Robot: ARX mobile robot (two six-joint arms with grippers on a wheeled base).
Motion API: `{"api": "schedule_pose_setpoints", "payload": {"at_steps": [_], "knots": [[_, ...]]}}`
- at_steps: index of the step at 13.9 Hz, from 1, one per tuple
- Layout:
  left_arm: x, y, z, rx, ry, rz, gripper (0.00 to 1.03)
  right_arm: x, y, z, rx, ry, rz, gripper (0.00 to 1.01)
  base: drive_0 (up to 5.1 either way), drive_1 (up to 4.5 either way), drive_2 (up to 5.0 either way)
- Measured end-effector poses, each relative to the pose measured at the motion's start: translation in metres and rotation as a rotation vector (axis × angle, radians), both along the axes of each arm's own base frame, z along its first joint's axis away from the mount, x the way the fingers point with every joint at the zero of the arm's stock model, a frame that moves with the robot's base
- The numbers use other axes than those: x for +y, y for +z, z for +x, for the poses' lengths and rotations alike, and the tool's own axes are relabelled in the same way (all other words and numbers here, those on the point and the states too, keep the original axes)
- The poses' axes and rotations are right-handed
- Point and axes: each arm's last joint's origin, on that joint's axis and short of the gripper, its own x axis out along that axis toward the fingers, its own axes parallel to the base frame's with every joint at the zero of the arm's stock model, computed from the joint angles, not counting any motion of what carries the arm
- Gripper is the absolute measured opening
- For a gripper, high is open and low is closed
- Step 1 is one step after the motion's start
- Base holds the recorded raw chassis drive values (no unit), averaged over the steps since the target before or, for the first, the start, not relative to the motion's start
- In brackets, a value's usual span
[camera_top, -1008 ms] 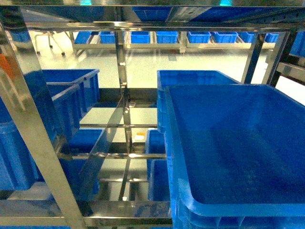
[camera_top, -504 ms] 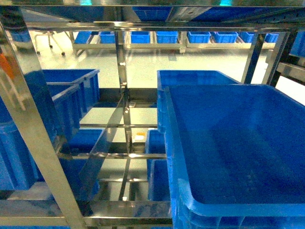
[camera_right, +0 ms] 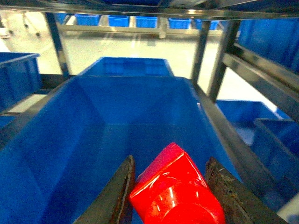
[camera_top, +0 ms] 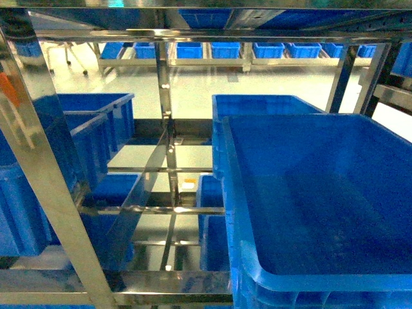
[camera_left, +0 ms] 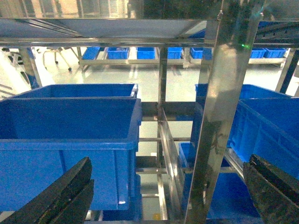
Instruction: Pick red block from blue box to shelf
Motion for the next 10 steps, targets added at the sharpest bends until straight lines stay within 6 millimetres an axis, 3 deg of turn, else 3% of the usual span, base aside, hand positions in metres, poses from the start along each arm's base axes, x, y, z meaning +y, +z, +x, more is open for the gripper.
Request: {"api": "schedule_pose_setpoints", "payload": {"at_steps": [1, 3, 4, 5, 7, 8, 10], "knots": [[0.0, 0.0, 0.0, 0.0, 0.0, 0.0, 0.98, 0.009, 0.0, 0.033, 0.025, 0.04, 0.027, 0.38, 0.0, 0.0, 0.0], [0.0, 0.0, 0.0, 0.0, 0.0, 0.0, 0.98, 0.029, -0.024, 0.093, 0.178, 0.108, 0.07, 0.38, 0.0, 0.0, 0.0], [0.0, 0.0, 0.0, 0.0, 0.0, 0.0, 0.98, 0.041, -0.041, 0.111, 0.231, 0.125, 0.052, 0.48, 0.0, 0.0, 0.0], [0.0, 0.0, 0.0, 0.0, 0.0, 0.0, 0.98, 0.049, -0.054, 0.112, 0.27, 0.107, 0.015, 0.65, 0.0, 0.0, 0.0], [0.0, 0.0, 0.0, 0.0, 0.0, 0.0, 0.98, 0.053, -0.034, 0.089, 0.094, 0.044, -0.027, 0.96, 0.0, 0.0, 0.0], [0.0, 0.0, 0.0, 0.0, 0.001, 0.0, 0.98, 0.049, -0.03, 0.072, -0.033, 0.018, -0.002, 0.95, 0.0, 0.0, 0.0], [0.0, 0.0, 0.0, 0.0, -0.001, 0.0, 0.98, 0.031, -0.036, 0.05, -0.109, -0.009, 0.013, 0.72, 0.0, 0.0, 0.0]]}}
